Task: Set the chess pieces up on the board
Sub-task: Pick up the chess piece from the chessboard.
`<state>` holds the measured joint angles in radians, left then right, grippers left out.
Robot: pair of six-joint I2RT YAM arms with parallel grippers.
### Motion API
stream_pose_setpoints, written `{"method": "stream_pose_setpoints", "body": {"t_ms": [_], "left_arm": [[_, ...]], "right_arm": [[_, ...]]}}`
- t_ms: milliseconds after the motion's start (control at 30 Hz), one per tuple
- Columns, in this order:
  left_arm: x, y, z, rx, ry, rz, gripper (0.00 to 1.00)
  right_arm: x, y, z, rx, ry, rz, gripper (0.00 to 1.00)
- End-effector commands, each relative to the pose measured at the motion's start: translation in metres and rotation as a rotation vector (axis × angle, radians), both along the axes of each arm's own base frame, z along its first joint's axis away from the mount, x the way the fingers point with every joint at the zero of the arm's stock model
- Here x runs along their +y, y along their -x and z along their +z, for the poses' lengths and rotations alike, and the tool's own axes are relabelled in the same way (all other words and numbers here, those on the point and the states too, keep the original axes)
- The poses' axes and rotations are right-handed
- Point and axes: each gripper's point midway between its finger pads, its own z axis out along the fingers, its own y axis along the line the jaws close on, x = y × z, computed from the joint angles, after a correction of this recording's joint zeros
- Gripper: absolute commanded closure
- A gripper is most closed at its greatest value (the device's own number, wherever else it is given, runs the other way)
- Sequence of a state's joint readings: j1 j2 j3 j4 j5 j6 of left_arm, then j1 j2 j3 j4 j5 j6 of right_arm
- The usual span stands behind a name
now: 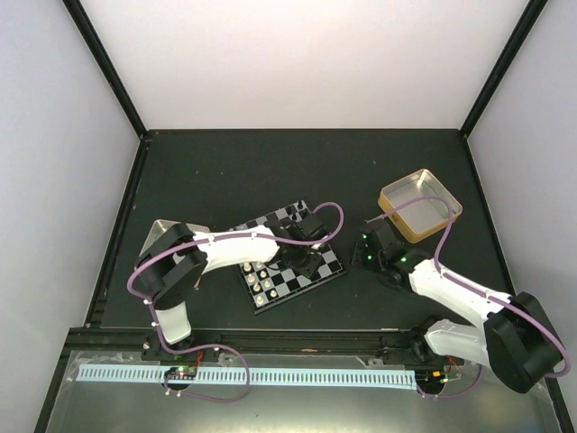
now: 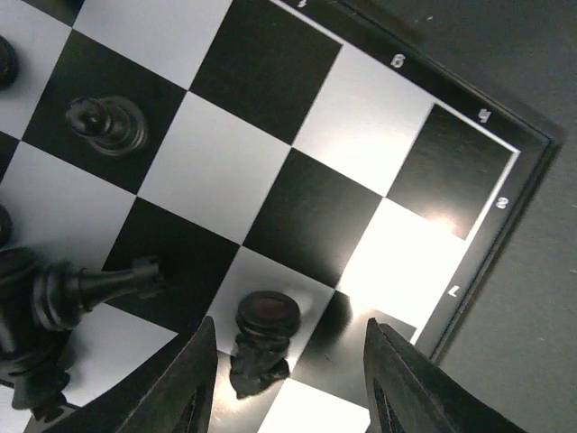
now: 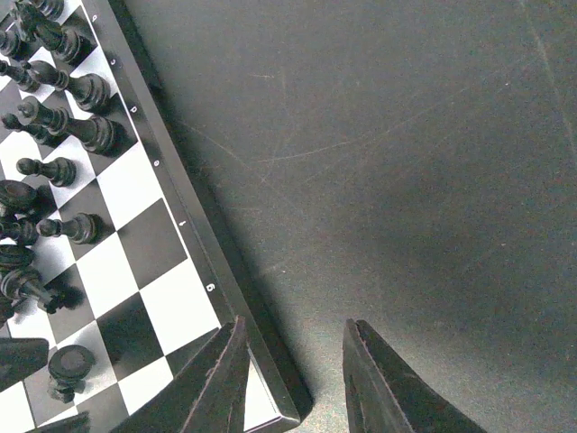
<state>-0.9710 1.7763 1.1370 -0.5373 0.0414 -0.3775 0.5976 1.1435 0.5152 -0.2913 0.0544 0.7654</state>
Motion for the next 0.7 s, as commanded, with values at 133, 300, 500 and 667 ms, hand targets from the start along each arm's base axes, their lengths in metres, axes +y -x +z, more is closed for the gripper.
{"method": "stream_pose_setpoints", "body": {"t_ms": [133,300,500,667], "left_arm": [[-0.001,-0.012,-0.002,-0.037,-0.065,0.014,0.55],[-0.001,-0.013,-0.007,-0.035,-0.074,0.011,0.63],[-0.001,-0.012,-0.014,-0.022,-0.086,0.009,0.69],[-0.006,-0.015,-0.015,-0.025,-0.086,0.008,0.7]], "right_arm": [[0.001,-0.004,0.004,-0.023,-0.022,0.0,0.7],[0.003,-0.004,0.005,-0.018,-0.029,0.003,0.7],[0.009,-0.002,0.009,-0.008,-0.058,0.017,0.7],[0.017,-0.004,0.021,-0.012,-0.089,0.046,0.7]]}}
